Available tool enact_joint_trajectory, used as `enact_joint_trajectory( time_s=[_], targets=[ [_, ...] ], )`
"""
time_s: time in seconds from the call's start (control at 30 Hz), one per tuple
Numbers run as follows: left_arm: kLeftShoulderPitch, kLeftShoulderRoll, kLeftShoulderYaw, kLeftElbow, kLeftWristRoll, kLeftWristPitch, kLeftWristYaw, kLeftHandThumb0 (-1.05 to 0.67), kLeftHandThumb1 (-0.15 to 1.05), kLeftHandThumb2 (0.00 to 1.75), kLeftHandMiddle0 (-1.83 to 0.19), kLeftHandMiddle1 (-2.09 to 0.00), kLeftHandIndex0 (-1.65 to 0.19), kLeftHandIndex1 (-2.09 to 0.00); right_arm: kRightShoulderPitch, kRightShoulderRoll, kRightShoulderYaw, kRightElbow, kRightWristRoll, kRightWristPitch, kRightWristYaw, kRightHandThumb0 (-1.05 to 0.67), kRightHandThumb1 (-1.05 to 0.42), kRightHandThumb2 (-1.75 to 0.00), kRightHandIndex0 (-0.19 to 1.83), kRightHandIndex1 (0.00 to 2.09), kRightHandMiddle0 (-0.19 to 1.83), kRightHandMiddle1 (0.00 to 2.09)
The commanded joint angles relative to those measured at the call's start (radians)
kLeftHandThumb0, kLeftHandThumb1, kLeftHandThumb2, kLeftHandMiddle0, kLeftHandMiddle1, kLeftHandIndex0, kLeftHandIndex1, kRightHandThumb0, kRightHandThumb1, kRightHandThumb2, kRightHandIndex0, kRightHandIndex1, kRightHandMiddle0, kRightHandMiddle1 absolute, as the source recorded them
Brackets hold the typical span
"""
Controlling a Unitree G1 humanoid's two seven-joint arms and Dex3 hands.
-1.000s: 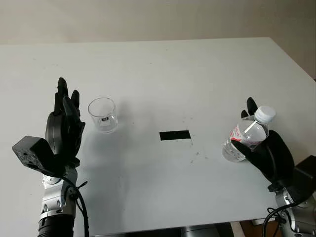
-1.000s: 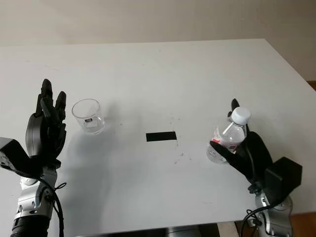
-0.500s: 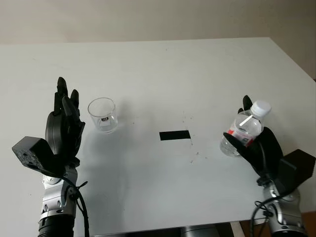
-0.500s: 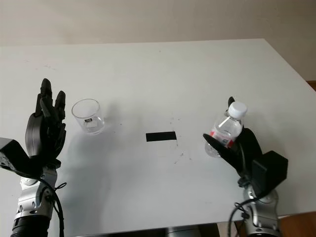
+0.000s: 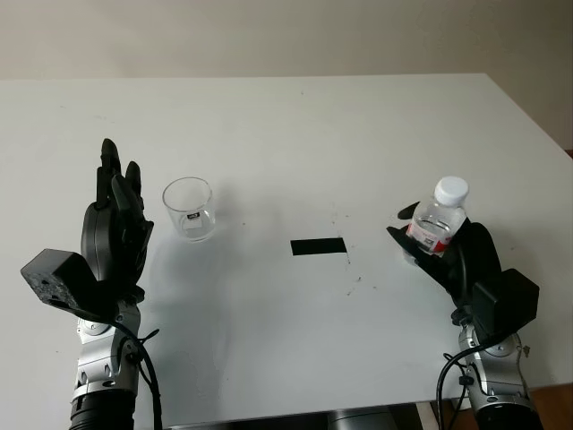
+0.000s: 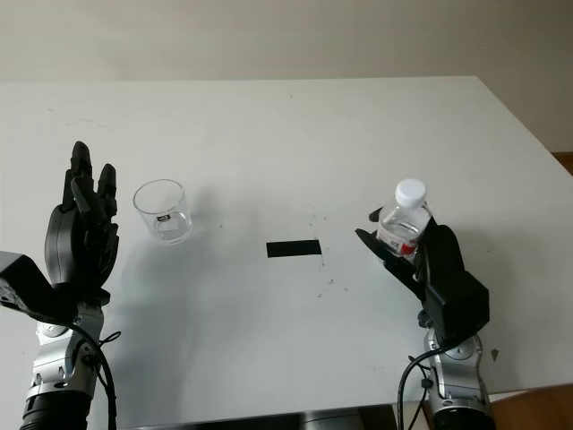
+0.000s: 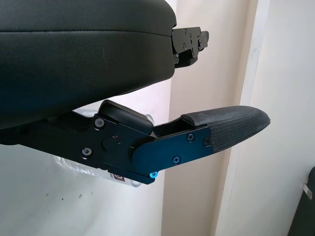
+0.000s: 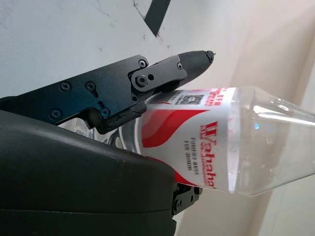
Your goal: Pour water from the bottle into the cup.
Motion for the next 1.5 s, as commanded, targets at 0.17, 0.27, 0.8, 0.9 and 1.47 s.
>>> enact_joint_trajectory(
  time_s=[0.17, 0.27, 0.8, 0.9, 1.47],
  targets=[
    [0.011, -0.007, 0.000, 0.009, 0.002, -0.020, 0.000, -0.88, 1.05, 0.71, 0.19, -0.26, 0.13, 0.00, 0.040, -0.030, 0.025, -0.025, -0.033, 0.035, 0.015, -0.37, -1.05, -0.19, 0.10, 2.09, 0.01, 2.09],
    [0.011, -0.007, -0.001, 0.012, 0.004, -0.022, -0.001, -0.87, 1.05, 0.72, 0.19, -0.26, 0.13, 0.00, -0.007, 0.003, 0.032, -0.003, 0.007, 0.048, 0.035, -0.37, -1.05, -0.19, 0.12, 2.09, 0.00, 2.09],
    [0.012, -0.011, -0.011, 0.004, 0.007, -0.006, 0.002, -0.84, 1.05, 0.75, 0.19, -0.31, 0.08, 0.00, -0.635, -0.022, 0.185, 0.356, -0.208, 0.025, -0.044, -0.21, -1.05, -0.20, -0.15, 2.09, -0.19, 2.09],
    [0.008, -0.011, -0.010, 0.015, 0.004, -0.012, -0.004, -0.85, 1.05, 0.74, 0.19, -0.32, 0.07, 0.00, -0.736, -0.008, 0.209, 0.447, -0.230, 0.027, -0.058, -0.18, -1.05, -0.18, 0.01, 2.09, -0.13, 2.09],
    [0.004, -0.021, -0.014, 0.023, 0.004, -0.009, 0.005, -0.86, 1.05, 0.79, 0.19, -0.29, 0.09, 0.00, -1.095, 0.037, 0.452, 0.762, -0.495, 0.080, -0.237, -0.17, -1.05, -0.13, 1.05, 2.09, 0.91, 2.09]
  ],
)
